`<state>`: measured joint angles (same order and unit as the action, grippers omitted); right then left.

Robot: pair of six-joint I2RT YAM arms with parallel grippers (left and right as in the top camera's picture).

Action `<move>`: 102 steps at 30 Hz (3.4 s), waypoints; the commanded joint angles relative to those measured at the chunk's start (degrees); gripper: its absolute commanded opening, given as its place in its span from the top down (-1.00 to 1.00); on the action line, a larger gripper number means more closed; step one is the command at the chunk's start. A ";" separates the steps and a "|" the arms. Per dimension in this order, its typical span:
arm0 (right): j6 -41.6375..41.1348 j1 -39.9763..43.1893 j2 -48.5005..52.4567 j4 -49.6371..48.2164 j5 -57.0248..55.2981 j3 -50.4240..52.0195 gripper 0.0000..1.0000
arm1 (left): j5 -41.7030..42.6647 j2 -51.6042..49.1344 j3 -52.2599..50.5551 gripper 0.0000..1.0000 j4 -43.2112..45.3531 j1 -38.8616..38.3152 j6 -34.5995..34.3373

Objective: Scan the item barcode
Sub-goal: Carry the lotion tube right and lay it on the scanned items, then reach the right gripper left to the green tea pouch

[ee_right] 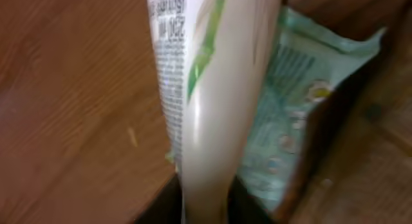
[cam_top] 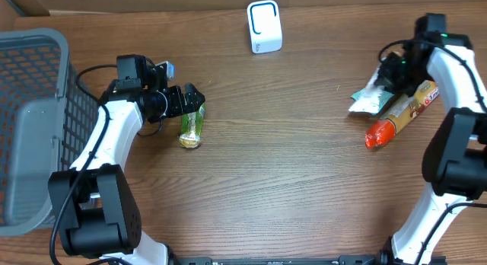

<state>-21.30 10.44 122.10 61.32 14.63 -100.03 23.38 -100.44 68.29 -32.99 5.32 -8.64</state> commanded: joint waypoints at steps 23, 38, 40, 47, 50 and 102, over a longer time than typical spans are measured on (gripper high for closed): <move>6.27 -20.44 -6.05 -0.46 12.87 -6.80 -0.92 | -12.41 -0.07 0.74 -0.99 -0.13 0.37 2.38; -0.31 -45.16 2.97 -15.96 10.25 -6.80 -0.64 | -5.79 0.39 22.91 -0.99 -16.11 10.62 1.79; -2.34 -47.74 4.28 -18.78 10.23 -6.80 -0.58 | -5.81 0.39 27.78 -0.99 -20.20 13.11 1.79; -4.74 -54.18 9.11 -23.56 6.34 -6.80 -0.47 | -5.95 0.37 31.82 -0.99 -24.90 16.70 1.79; -5.31 -55.67 10.64 -23.61 5.11 -6.80 -0.41 | -5.97 0.37 31.45 -0.99 -25.75 16.68 1.79; 11.37 -68.24 10.91 -2.75 -58.23 -6.86 0.46 | -7.54 0.37 31.34 -0.99 -23.80 5.11 0.31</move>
<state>-9.93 -54.59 133.01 58.92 -42.48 -106.61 17.37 -100.64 98.78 -57.04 10.48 -7.84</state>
